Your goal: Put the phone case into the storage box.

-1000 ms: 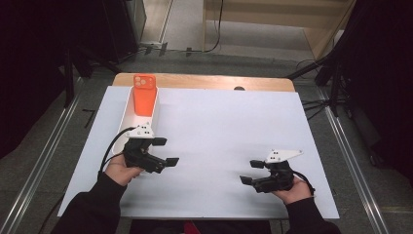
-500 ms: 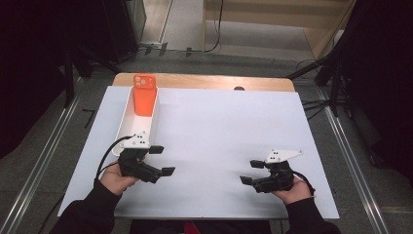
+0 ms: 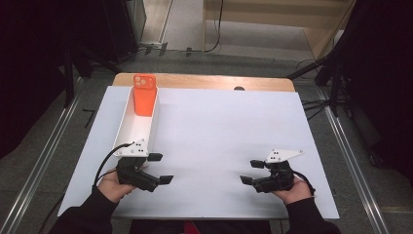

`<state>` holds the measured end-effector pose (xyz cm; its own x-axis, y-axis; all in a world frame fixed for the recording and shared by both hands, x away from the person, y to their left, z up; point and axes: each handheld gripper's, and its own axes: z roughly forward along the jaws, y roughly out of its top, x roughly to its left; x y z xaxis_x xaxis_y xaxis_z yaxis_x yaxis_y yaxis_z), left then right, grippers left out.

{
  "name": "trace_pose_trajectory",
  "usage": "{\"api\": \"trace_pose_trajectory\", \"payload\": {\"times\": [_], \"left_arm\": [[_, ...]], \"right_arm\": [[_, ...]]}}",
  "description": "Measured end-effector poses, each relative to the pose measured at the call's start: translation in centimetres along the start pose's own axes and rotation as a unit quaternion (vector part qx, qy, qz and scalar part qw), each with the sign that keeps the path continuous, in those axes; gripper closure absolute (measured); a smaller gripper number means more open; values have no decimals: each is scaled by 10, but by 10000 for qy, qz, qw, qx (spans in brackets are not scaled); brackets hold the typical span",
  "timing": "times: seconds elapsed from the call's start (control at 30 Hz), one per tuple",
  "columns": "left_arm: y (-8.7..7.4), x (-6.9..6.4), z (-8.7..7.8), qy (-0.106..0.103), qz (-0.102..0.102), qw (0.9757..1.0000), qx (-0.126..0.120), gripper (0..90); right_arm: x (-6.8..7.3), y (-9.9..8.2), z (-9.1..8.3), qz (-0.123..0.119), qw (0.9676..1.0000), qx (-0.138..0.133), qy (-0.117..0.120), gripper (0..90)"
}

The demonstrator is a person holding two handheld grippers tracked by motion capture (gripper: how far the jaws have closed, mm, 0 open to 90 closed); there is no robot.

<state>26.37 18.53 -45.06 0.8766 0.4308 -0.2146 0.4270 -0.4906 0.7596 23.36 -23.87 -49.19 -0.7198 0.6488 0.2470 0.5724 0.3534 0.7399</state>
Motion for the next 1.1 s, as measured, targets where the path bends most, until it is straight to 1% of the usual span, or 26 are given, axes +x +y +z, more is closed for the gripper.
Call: {"api": "trace_pose_trajectory", "payload": {"times": [0.13,0.33,0.53,0.63,0.77,0.87,0.93,1.1], "left_arm": [[-4,-2,0,20,46,9999,97,118],[-9,-4,-2,64,68,9998,153,118],[-15,-3,-2,84,10,9997,225,118],[-17,-3,-3,127,14,9995,272,118],[-19,-2,-4,129,18,9995,288,118],[-19,-2,-3,176,-15,9993,321,118],[-19,-1,-3,160,-57,9994,304,118],[-20,0,-2,158,-39,9993,343,118]], "right_arm": [[0,0,0,-4,10000,4,1,236],[0,0,0,0,10000,2,-8,236],[0,0,0,-13,10000,6,-14,236],[0,0,0,-8,10000,10,-9,236],[1,0,0,-17,10000,9,-16,236],[0,0,0,-6,10000,6,-5,236],[0,0,0,-2,10000,9,-2,236],[0,0,0,32,10000,7,-2,236]]}}
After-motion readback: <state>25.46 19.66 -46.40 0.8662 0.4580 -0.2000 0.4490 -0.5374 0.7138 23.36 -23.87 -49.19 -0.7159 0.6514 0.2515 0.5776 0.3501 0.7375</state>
